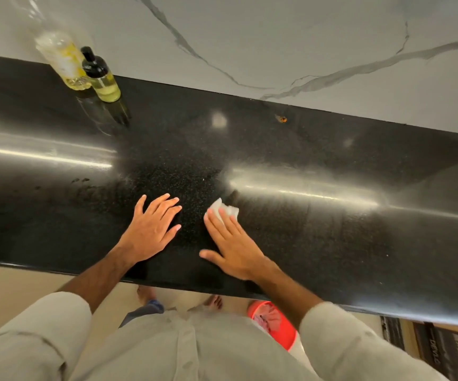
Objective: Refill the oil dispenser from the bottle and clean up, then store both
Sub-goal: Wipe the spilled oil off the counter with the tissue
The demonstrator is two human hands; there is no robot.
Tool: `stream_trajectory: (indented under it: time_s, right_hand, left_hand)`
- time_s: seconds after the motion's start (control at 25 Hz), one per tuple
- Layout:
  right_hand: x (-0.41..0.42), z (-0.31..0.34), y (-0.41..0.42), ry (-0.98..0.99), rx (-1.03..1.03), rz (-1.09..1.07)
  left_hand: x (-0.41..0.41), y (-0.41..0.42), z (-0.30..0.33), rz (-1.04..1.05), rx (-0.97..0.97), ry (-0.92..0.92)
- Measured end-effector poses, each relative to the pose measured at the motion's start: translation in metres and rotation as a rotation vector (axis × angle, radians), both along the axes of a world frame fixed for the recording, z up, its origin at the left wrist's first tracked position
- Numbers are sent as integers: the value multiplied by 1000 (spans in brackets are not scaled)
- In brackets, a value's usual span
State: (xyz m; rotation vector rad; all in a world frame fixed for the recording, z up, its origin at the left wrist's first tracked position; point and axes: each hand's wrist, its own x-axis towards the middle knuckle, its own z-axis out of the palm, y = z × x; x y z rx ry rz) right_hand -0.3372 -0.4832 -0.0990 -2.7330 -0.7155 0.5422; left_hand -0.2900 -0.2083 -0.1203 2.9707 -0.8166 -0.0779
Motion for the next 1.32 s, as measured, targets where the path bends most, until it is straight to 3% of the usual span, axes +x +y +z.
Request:
stream_trajectory:
  time_s: [0.08,0.2,0.44,0.6,0.8,0.96,1.08,1.2,1.32]
  right_hand:
    - [-3,2,-8,28,58,36]
    - [10,4,-10,49,116,-94]
    - [102,-15,31,-28,-72,-342]
    - [158,-9,82,-49,-119,-413]
    - [59,-2,184,-66,-46,-90]
    - [-23,6,193,13,-67,-24]
    - [20,-4,132,-84,-112,-204]
    - [103,-2,65,-26,-146,-487]
    - [134,0,59,1,-133,-639]
  left_hand:
    - [-1,2,0,7,4,-5]
    - [0,0,1,-7,27,3]
    - [-3,31,7,-67,20,11]
    - [-14,95,12,59,-26,13]
    - [-12,158,14,118,-81,-17]
    - [1,165,12,34,-150,8]
    - [14,157,15,-87,-127,35]
    - [15,155,15,-128,-122,38]
    - [16,164,18,-109,-117,25]
